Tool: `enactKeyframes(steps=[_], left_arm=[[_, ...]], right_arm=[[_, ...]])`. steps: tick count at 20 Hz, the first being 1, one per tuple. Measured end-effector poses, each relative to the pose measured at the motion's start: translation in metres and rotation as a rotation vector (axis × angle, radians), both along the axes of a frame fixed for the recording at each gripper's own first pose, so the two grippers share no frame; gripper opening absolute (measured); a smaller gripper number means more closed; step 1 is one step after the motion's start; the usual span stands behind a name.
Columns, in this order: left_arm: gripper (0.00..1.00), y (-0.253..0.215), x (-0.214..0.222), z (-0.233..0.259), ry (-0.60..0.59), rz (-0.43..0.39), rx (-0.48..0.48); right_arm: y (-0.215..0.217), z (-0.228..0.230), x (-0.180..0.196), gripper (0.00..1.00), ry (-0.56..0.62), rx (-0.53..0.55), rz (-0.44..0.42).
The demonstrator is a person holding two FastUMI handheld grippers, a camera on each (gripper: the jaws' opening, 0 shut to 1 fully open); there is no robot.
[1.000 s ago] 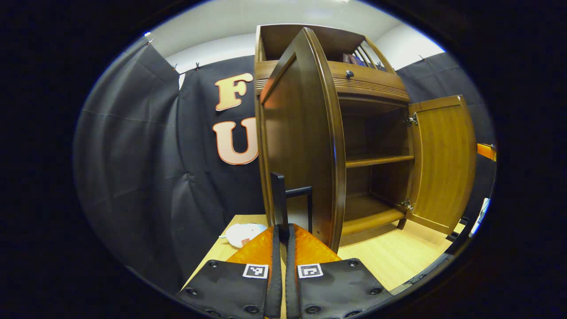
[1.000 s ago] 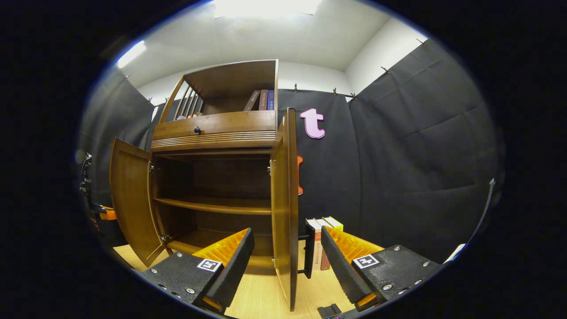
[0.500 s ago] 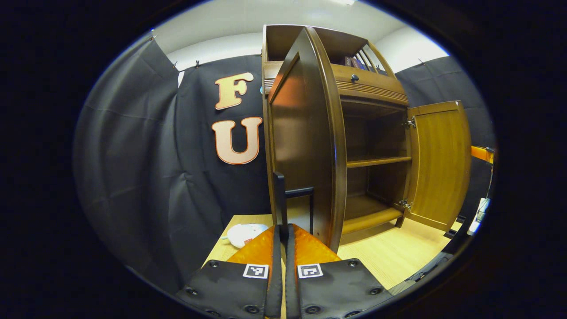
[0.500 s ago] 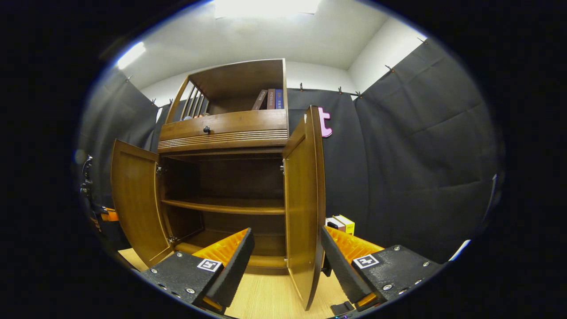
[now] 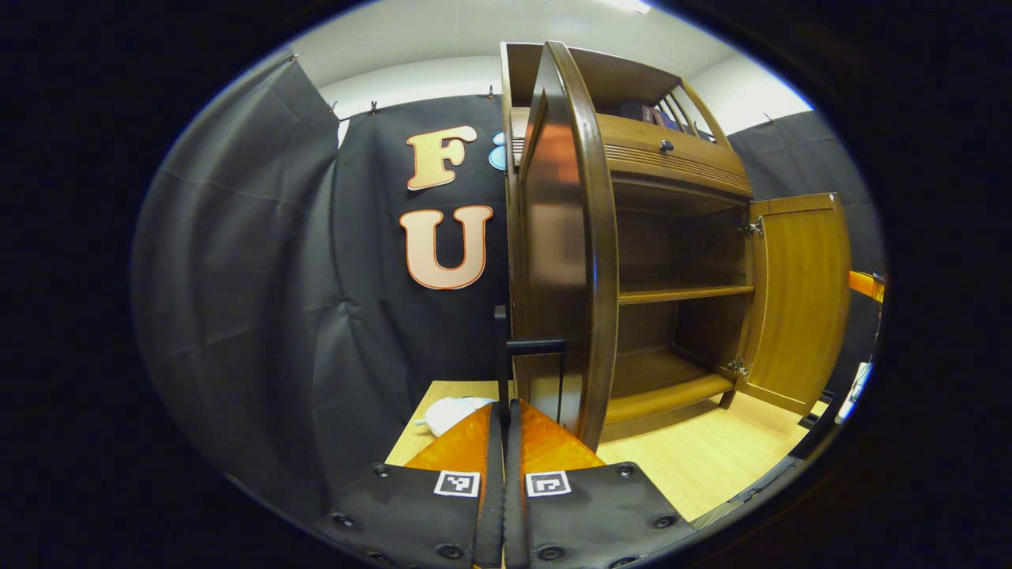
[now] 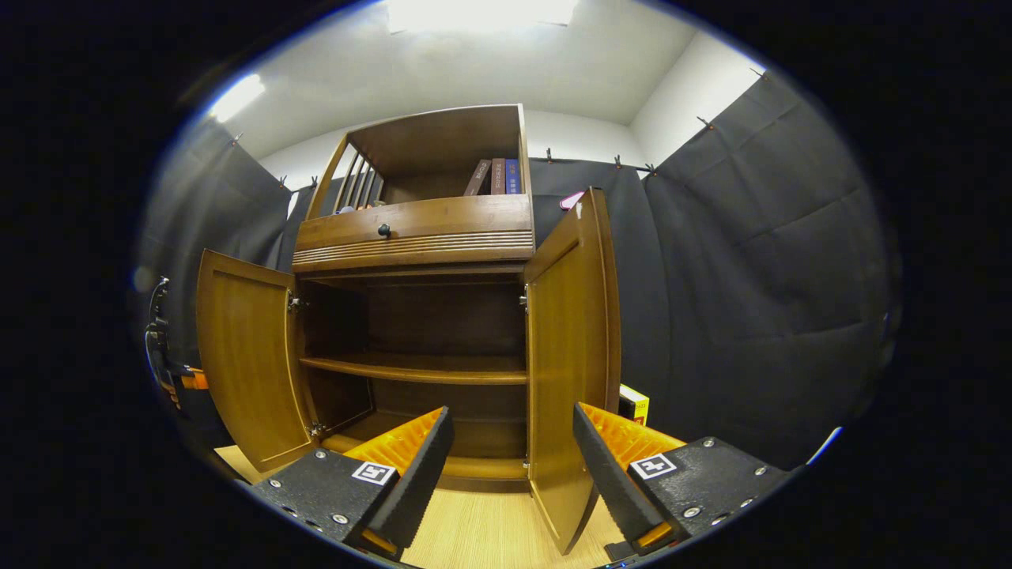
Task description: Open the right door of the double-door shoe cabinet with the right hand, and open the left door with the left hand.
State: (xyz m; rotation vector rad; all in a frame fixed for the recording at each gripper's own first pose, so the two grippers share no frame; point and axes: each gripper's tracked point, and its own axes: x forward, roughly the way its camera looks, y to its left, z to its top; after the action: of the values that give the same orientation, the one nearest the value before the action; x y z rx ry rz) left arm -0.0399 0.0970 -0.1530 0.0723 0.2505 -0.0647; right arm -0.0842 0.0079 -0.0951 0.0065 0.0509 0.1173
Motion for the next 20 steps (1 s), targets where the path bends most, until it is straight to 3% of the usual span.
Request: enactKeyframes(steps=[12,15,20], left_arm=[[0.1,0.028,0.007,0.002,-0.001,-0.088,-0.065],[0.1,0.026,0.0,0.002,-0.002,-0.119,-0.025],[0.15,0.039,-0.018,-0.001,0.033,-0.026,0.033]], right_arm=[[0.03,-0.004,0.013,0.92,0.024,0.027,0.044],[0.033,-0.009,0.015,0.92,0.033,0.029,0.047],[0.033,-0.013,0.02,0.92,0.04,0.028,0.049]])
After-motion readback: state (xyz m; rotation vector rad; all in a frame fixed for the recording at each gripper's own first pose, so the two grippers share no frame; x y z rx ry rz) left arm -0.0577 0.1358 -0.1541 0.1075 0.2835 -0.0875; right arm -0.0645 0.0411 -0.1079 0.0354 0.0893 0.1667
